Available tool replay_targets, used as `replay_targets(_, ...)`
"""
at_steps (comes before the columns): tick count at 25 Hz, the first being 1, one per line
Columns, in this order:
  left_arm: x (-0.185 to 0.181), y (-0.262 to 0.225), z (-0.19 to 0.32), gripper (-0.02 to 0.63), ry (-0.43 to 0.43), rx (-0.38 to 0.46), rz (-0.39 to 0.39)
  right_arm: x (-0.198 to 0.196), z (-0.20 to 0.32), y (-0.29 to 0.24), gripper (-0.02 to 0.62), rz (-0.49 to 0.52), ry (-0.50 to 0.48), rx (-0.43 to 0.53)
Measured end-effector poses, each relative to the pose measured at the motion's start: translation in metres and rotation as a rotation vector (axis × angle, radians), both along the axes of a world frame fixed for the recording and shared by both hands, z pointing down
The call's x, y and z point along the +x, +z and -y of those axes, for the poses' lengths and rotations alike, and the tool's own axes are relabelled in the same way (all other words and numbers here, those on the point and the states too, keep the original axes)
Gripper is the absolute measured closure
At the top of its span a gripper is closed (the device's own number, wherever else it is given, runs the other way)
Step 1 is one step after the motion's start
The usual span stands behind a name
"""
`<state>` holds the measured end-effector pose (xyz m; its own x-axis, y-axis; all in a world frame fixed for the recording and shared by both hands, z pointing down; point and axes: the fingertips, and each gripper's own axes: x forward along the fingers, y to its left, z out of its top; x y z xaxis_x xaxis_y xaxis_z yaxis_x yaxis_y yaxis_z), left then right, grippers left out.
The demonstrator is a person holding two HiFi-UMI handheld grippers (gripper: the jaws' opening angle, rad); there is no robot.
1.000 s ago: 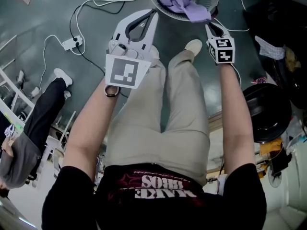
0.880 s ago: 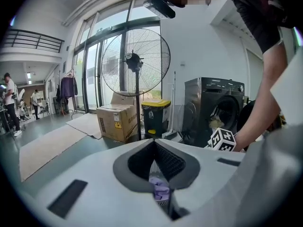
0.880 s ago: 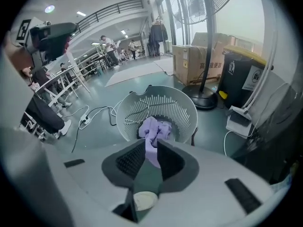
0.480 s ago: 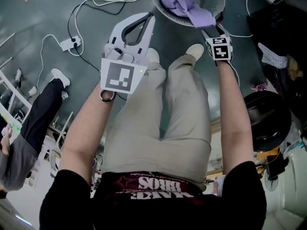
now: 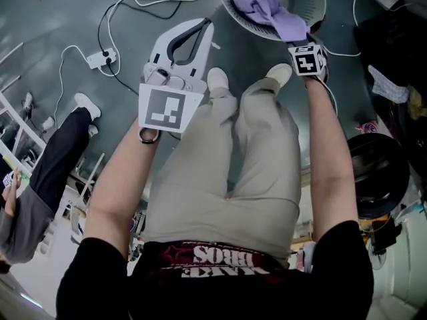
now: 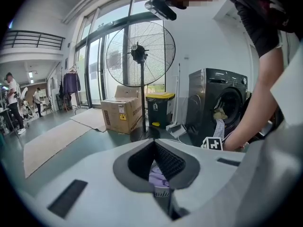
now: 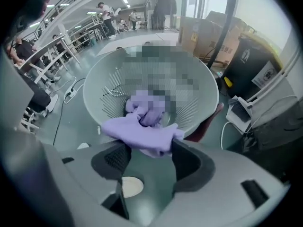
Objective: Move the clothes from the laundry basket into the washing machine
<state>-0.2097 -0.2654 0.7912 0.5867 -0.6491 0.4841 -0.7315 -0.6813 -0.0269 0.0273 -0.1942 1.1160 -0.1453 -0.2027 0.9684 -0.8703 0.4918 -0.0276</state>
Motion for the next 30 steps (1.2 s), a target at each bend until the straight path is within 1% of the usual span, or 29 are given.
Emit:
replay_targets(3, -0.001, -0.003, 0.002, 0.607, -0.002, 0.002, -0.002, 0.016, 0.001, -0.004, 0.424, -0.058, 0.045, -0.027)
replay_targets(6, 0.000, -0.011, 0.000, 0.606, 0.000, -0.001, -0.005, 0.019, -0.004, -0.017, 0.477, -0.057, 0.067, -0.034)
replay_targets(8, 0.003, -0.019, -0.001, 0.607, -0.001, -0.001, -0.011, 0.021, -0.005, -0.029, 0.558, -0.041, 0.094, -0.016)
replay_targets(11, 0.009, -0.035, -0.001, 0.607, -0.002, 0.004, -0.028, 0.014, -0.001, -0.053, 0.563, 0.038, 0.138, 0.023)
replay_targets(15, 0.019, -0.059, -0.003, 0.606, 0.028, 0.019, -0.034, 0.004, 0.004, -0.091, 0.563, 0.137, 0.176, 0.040)
replay_targets(18, 0.023, -0.078, -0.005, 0.607, 0.038, 0.031, -0.041, -0.004, 0.007, -0.124, 0.565, 0.199, 0.201, 0.072)
replay_targets(26, 0.023, -0.120, -0.015, 0.606, 0.061, 0.038, -0.044, -0.011, 0.009, -0.215, 0.565, 0.328, 0.268, 0.161)
replay_targets(28, 0.023, -0.129, -0.020, 0.607, 0.070, 0.036, -0.047, -0.013, 0.013, -0.245, 0.565, 0.355, 0.274, 0.200)
replay_targets(30, 0.022, -0.138, -0.025, 0.607, 0.081, 0.029, -0.041, -0.016, 0.019, -0.278, 0.565, 0.370, 0.240, 0.254)
